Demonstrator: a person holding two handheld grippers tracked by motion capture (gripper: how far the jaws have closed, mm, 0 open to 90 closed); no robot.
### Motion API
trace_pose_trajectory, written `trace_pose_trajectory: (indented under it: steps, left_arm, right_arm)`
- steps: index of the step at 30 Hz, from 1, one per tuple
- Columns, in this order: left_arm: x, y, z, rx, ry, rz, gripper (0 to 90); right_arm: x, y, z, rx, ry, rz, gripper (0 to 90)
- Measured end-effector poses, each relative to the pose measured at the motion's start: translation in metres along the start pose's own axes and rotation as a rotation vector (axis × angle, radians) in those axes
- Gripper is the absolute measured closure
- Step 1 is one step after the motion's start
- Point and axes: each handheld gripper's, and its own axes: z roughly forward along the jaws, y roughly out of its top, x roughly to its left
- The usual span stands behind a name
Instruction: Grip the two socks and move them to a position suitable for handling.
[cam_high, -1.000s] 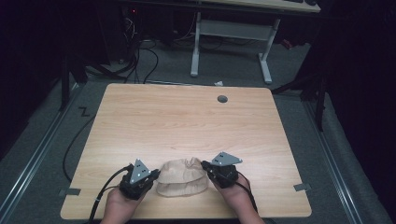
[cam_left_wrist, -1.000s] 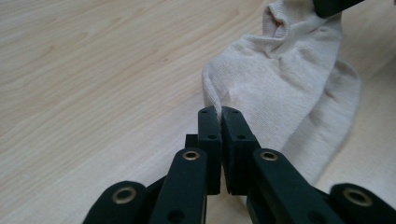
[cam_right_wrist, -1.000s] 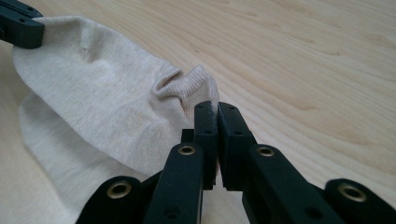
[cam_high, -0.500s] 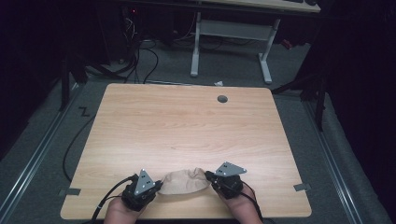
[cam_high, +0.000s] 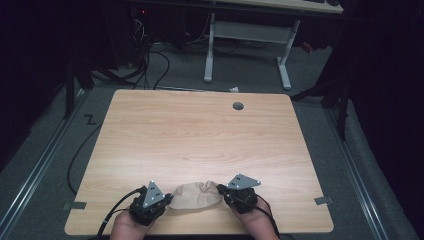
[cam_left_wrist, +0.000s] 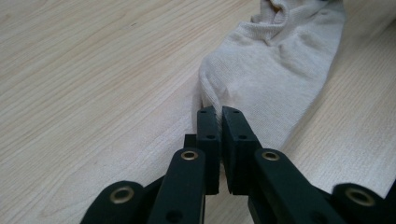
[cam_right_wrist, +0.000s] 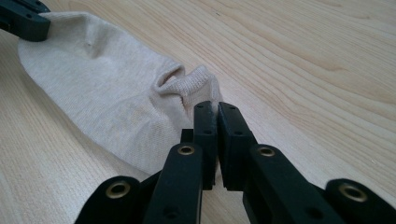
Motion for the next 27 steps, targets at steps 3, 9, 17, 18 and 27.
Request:
trace_pose_trajectory:
  steps: [3,9,17,18,27]
  left_arm:
    - [0.0,-0.001,0.004,0.021,-0.008,-0.003,85.4]
    - [0.002,-0.005,0.014,0.069,0.003,0.0,83.7]
    - [0.004,-0.007,0.017,0.079,0.019,0.012,81.9]
    - [0.004,-0.007,0.017,0.082,0.02,0.014,81.9]
    - [0.005,-0.007,0.021,0.078,0.043,0.036,79.7]
  right_arm:
    - [-0.002,-0.001,0.0,0.005,-0.003,0.011,86.4]
    - [-0.003,-0.005,0.008,0.055,0.011,0.014,85.9]
    - [-0.003,-0.007,0.016,0.097,0.013,0.001,84.6]
    - [-0.002,-0.007,0.016,0.101,0.016,0.003,84.4]
    - [-0.002,-0.008,0.018,0.107,0.01,-0.009,83.3]
